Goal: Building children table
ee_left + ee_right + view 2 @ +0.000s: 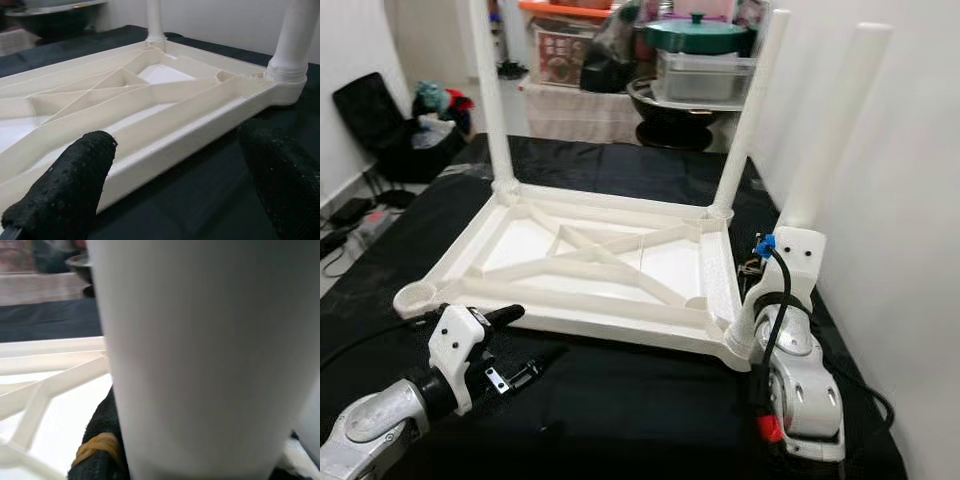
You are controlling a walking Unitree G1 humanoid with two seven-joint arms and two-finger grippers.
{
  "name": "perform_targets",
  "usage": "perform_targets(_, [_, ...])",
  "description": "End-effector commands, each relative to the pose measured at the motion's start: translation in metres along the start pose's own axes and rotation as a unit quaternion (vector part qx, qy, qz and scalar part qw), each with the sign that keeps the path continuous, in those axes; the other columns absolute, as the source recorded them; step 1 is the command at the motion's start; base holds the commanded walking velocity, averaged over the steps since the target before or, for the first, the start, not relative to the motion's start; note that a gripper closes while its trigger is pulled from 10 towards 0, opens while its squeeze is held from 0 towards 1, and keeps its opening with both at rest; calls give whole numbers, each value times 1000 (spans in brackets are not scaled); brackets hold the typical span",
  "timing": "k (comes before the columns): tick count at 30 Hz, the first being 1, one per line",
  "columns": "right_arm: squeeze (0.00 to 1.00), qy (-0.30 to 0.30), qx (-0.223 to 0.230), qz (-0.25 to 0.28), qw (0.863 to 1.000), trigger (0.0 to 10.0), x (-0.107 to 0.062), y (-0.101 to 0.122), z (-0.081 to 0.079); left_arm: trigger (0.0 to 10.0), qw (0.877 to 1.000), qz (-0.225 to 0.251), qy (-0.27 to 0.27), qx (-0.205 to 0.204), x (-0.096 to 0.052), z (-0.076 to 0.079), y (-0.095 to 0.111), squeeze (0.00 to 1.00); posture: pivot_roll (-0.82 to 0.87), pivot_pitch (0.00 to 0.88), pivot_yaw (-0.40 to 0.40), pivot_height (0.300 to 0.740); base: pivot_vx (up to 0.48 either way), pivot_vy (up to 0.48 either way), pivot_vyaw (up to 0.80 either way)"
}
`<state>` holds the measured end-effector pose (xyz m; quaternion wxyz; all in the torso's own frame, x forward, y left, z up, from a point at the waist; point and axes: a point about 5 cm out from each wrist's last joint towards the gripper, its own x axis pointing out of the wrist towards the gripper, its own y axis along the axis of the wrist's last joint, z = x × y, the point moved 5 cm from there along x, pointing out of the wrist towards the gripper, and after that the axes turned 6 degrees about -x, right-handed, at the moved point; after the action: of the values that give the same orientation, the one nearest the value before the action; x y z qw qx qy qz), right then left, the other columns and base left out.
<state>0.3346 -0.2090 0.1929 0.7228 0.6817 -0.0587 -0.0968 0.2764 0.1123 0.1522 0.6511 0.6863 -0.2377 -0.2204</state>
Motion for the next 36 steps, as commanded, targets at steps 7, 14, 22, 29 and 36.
perform_targets(7, [1000, 390, 127, 79, 909, 10000, -48, 36, -95, 10000, 1000, -8, 1, 10, 8, -1, 3, 0, 113, 0, -92, 740, 0, 0, 0])
perform_targets(14, [0, 576, 100, 87, 806, 10000, -100, 47, -99, 10000, 1000, -11, 3, 11, 7, -1, 4, 0, 113, 0, -91, 740, 0, 0, 0])
perform_targets(22, [0, 572, 26, 79, 816, 10000, -80, 35, -96, 10000, 1000, -22, 16, 16, 2, -8, 3, 0, 137, 0, -103, 740, 0, 0, 0])
perform_targets(29, [0, 570, 24, 69, 819, 0, -76, 28, -103, 10000, 999, -26, 15, 18, 2, -8, 2, 0, 138, 0, -101, 740, 0, 0, 0])
perform_targets(36, [0, 129, -36, -85, 987, 0, 22, -36, -9, 10000, 999, -28, 25, 21, 4, -13, 2, 0, 126, 0, -97, 740, 0, 0, 0])
